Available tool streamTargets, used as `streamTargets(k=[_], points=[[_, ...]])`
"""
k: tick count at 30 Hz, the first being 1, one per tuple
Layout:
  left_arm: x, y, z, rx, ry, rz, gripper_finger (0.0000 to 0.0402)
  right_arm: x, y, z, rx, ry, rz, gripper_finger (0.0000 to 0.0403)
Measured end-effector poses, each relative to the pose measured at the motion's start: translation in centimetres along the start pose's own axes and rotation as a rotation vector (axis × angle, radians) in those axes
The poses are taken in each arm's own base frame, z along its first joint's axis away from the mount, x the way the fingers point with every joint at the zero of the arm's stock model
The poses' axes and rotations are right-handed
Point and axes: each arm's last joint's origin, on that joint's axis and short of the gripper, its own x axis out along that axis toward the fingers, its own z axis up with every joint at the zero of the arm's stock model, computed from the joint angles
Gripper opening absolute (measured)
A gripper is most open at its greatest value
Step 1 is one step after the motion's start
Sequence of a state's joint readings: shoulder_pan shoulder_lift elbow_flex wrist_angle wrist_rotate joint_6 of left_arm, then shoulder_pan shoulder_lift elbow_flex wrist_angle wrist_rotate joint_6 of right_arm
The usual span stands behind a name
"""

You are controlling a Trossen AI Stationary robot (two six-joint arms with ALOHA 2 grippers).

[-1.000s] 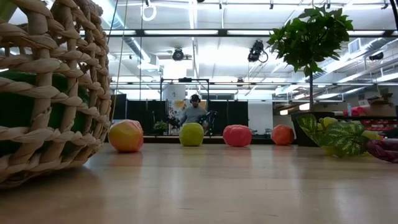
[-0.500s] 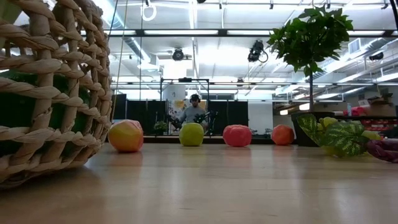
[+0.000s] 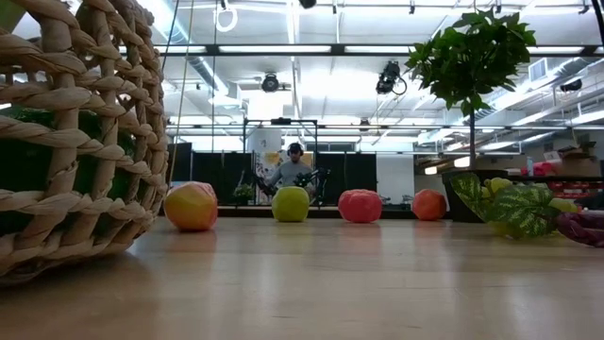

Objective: Build produce basket
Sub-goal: Put the mango into the basket

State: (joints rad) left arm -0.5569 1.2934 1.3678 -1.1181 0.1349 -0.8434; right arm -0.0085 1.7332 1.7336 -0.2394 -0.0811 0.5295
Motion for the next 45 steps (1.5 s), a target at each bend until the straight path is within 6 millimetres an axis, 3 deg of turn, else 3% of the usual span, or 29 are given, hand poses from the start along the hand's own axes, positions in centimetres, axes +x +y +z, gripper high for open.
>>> streamTargets(k=[6,14,17,22,28,32,36,45], points=[[-0.8,0.7,0.5,-0.067,0.111,-0.131,0.04,-0.1,-0.6,0.3,0.004,-0.004,-0.012,0.0372],[-5.7,0.7,-0.4,-0.118,0.192,-0.267,0.04,-0.2,-1.5,0.8,-0.008,0.016,0.008,0.0372],[-8.0,1.2,0.0,-0.121,0.088,-0.195,0.04,-0.3,-2.1,1.0,-0.018,0.02,0.004,0.0372],[-11.5,2.6,1.4,-0.143,-0.239,0.019,0.04,-0.5,-3.2,1.4,-0.009,0.049,0.015,0.0372],[-13.1,4.9,3.0,-0.209,-0.48,0.277,0.04,-0.9,-4.6,1.8,0.001,0.105,0.049,0.0372],[-12.4,6.7,4.8,-0.261,-0.509,0.386,0.04,-2.0,-5.2,2.3,0.005,0.128,0.035,0.0372],[-10.1,8.8,7.6,-0.346,-0.481,0.473,0.04,-4.0,-5.3,3.1,-0.039,0.138,0.008,0.037],[-3.5,13.1,13.1,-0.502,-0.281,0.543,0.04,-11.7,-4.5,4.4,-0.102,0.162,-0.156,0.0366]])
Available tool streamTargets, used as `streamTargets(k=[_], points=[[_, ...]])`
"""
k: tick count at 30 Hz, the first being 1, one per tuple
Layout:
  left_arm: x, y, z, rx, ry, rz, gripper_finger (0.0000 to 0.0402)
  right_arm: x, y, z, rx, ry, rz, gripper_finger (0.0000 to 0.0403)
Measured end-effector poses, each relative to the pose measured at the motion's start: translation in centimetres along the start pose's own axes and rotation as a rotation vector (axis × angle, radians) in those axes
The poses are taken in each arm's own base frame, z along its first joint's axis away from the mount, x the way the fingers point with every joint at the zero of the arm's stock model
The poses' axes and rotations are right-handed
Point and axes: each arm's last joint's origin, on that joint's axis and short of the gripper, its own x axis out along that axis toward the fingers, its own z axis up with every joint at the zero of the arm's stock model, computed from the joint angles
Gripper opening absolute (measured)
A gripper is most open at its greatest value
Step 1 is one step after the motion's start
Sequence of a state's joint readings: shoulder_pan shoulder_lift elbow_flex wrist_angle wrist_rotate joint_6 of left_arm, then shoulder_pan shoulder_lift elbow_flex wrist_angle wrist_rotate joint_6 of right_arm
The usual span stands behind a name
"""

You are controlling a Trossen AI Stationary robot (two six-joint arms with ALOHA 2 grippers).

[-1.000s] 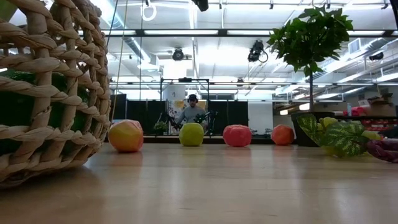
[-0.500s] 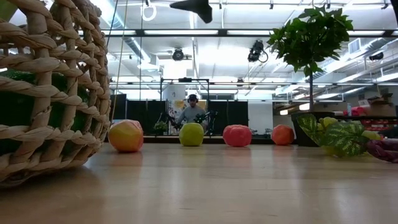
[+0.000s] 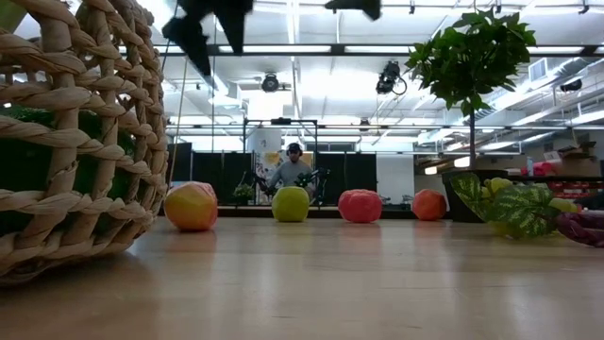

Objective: Build produce basket
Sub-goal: Put the mango into the basket

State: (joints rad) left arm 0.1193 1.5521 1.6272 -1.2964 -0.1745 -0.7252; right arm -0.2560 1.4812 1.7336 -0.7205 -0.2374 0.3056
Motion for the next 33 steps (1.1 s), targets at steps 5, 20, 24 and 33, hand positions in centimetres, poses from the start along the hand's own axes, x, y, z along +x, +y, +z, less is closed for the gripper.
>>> streamTargets(k=[5,20,24,33], points=[[4.4,-1.2,0.4,-0.118,0.174,0.084,0.04,-4.0,0.7,0.0,0.002,-0.052,-0.033,0.0366],[13.1,-3.7,-0.8,-0.149,0.552,0.202,0.04,-6.2,0.9,-1.0,-0.043,-0.026,-0.084,0.0366],[13.1,-4.4,-1.2,-0.13,0.52,0.194,0.04,-5.9,0.9,-1.6,-0.043,0.014,-0.083,0.0366],[13.0,-5.3,-1.8,-0.225,0.433,0.254,0.04,-4.8,1.1,-2.7,-0.048,0.07,-0.071,0.0366]])
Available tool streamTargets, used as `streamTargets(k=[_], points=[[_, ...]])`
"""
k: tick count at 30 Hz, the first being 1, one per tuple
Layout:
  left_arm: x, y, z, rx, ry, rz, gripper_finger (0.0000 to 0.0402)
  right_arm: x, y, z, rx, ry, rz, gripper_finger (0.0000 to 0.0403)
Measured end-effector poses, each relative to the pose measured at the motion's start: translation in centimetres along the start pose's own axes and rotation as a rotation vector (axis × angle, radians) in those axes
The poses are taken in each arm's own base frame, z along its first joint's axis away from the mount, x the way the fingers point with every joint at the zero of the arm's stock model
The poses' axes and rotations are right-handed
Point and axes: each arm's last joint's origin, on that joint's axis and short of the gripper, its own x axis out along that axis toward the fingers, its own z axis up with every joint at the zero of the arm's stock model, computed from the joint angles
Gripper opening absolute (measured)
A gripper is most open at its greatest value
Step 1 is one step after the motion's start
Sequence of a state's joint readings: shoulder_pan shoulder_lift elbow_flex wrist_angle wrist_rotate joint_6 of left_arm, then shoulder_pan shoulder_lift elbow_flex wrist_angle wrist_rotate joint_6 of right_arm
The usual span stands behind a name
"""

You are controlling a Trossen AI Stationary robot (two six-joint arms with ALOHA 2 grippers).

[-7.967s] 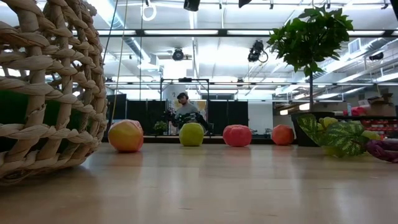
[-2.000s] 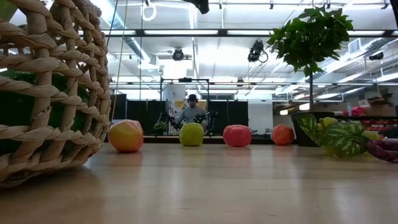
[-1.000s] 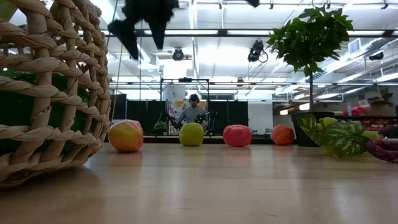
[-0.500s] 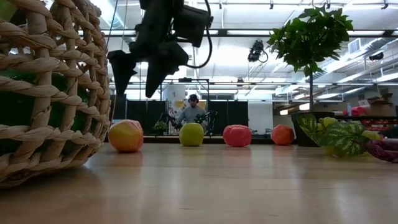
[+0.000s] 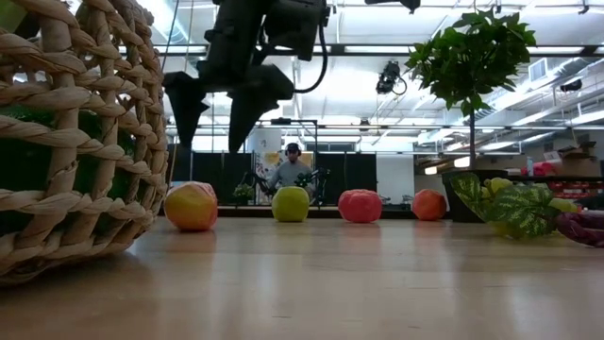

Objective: Build produce basket
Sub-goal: Put the mango into the basket

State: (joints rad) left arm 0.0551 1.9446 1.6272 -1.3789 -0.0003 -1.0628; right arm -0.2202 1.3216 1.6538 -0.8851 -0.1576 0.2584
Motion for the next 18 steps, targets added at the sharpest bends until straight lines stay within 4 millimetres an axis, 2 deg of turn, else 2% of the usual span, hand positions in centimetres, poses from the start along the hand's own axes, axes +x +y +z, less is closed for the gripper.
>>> streamTargets(k=[5,9,14,18], points=[[0.0,0.9,0.7,-0.09,-0.027,0.061,0.04,0.3,0.2,-0.3,-0.004,0.015,0.007,0.0366],[1.2,1.1,1.3,-0.184,-0.006,0.037,0.04,0.3,0.3,-0.3,-0.003,0.016,0.01,0.0366],[2.8,0.3,0.2,-0.201,0.027,0.002,0.04,0.3,0.3,-0.3,0.005,0.016,0.01,0.0366],[4.1,0.5,-0.5,-0.267,0.044,0.04,0.04,0.3,0.3,-0.3,0.005,0.018,0.014,0.0366]])
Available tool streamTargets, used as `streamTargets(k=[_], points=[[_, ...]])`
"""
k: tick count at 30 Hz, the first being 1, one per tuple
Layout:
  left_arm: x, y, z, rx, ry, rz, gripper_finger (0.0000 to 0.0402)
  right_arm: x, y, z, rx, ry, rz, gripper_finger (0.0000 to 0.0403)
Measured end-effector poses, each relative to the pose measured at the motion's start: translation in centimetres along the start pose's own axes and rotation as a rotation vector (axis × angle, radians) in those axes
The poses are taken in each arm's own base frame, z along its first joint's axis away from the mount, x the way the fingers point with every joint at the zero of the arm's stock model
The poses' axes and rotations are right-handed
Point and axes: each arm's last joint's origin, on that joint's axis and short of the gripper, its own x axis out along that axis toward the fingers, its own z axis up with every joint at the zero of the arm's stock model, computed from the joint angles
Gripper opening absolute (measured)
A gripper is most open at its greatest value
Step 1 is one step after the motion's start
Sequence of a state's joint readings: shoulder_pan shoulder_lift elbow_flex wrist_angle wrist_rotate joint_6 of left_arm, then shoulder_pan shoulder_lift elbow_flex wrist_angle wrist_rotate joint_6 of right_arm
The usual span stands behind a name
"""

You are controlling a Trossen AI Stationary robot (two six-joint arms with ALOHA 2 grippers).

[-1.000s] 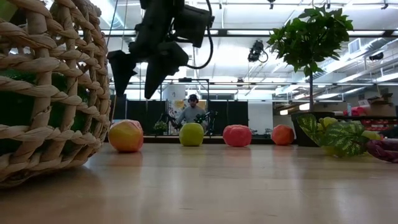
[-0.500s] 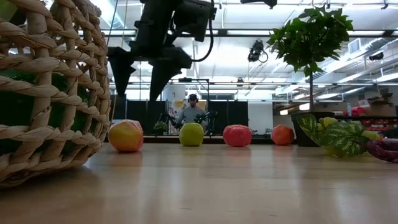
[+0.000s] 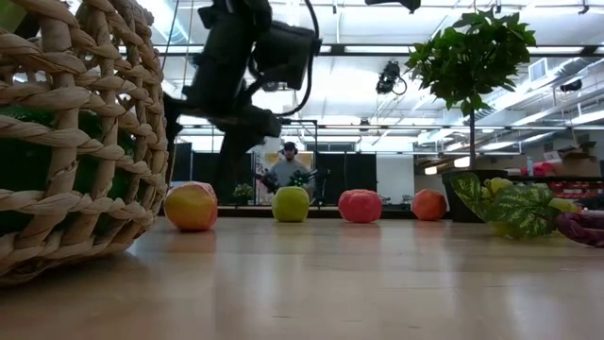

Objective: Build produce basket
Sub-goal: Put the mango into the basket

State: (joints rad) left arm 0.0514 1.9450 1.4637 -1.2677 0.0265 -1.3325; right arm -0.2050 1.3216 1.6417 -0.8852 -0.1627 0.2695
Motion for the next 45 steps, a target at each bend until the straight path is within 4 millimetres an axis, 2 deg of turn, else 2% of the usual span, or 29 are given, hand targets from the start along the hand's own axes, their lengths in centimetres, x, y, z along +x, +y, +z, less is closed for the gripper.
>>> streamTargets(k=[10,19,23,29,36,45], points=[[1.7,-0.5,0.6,-0.027,0.005,-0.093,0.04,0.0,0.0,0.0,-0.003,0.004,0.014,0.0366],[3.8,0.1,0.5,-0.06,0.015,-0.062,0.04,0.0,0.0,0.0,-0.001,0.004,0.015,0.0366],[4.4,-0.2,0.6,-0.025,0.012,-0.115,0.04,0.0,0.1,0.0,0.0,0.006,0.022,0.0366],[4.3,-0.8,0.8,0.008,-0.001,-0.184,0.04,0.0,0.1,0.0,0.0,0.006,0.022,0.0366],[3.0,-1.4,1.4,0.089,-0.025,-0.226,0.0395,0.0,0.1,0.2,-0.003,-0.014,0.028,0.0366],[2.2,-1.7,1.8,0.17,-0.042,-0.255,0.0325,0.0,0.2,0.3,0.02,-0.03,0.032,0.0366]])
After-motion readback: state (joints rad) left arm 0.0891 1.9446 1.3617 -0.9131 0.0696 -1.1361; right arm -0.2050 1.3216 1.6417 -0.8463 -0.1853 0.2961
